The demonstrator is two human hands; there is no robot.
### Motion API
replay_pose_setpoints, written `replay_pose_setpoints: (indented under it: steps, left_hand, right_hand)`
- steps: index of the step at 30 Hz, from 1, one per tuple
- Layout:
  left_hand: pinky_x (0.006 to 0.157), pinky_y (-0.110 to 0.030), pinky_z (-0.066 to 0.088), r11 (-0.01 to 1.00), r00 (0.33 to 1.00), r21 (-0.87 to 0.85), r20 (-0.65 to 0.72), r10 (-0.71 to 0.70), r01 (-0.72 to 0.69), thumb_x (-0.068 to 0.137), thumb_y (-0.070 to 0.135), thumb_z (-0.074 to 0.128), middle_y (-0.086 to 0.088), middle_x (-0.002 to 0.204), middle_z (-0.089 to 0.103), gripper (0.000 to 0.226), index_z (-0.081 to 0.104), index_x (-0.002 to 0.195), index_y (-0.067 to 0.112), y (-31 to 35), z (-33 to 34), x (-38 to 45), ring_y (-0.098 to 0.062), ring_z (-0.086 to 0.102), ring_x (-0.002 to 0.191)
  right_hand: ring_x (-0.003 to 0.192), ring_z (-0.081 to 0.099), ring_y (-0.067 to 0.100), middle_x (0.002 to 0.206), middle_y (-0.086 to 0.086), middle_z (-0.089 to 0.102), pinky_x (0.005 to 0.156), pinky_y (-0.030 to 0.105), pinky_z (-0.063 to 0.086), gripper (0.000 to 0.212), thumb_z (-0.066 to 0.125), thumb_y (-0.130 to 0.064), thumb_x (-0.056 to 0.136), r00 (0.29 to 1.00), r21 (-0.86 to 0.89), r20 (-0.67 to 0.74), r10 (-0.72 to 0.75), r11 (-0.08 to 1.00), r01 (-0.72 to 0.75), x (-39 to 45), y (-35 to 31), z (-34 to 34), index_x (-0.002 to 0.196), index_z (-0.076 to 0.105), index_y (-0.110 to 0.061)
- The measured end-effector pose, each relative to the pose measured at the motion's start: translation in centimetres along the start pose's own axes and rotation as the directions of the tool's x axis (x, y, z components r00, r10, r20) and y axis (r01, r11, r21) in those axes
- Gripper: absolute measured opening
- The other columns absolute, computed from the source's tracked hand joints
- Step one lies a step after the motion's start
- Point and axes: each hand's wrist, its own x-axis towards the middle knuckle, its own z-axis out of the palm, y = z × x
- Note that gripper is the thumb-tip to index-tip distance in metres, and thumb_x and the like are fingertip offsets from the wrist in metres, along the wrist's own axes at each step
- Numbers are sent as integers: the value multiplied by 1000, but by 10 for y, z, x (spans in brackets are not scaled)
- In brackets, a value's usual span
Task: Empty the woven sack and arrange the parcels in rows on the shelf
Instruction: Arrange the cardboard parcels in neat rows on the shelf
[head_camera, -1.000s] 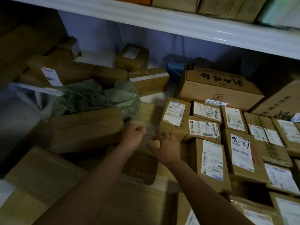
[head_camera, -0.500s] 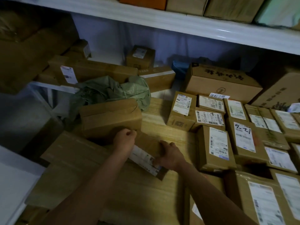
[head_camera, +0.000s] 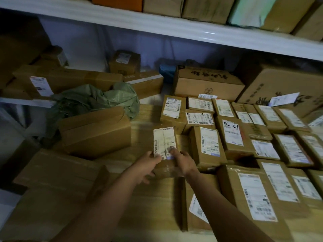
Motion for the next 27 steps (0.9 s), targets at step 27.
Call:
replay_pose_setpoints:
  steps: [27]
  left_hand:
    - [80,-33,47,975,948,-120,-284,145,-186,94,17,52,-8,106,61,30,58,123,9,29,60,33,-18,57,90]
  right_hand:
    - [117,56,26,132,11,52,98,31,48,31,52,-13,94,910,-559,55,-411,742,370,33,-11,-37,124,59,-8]
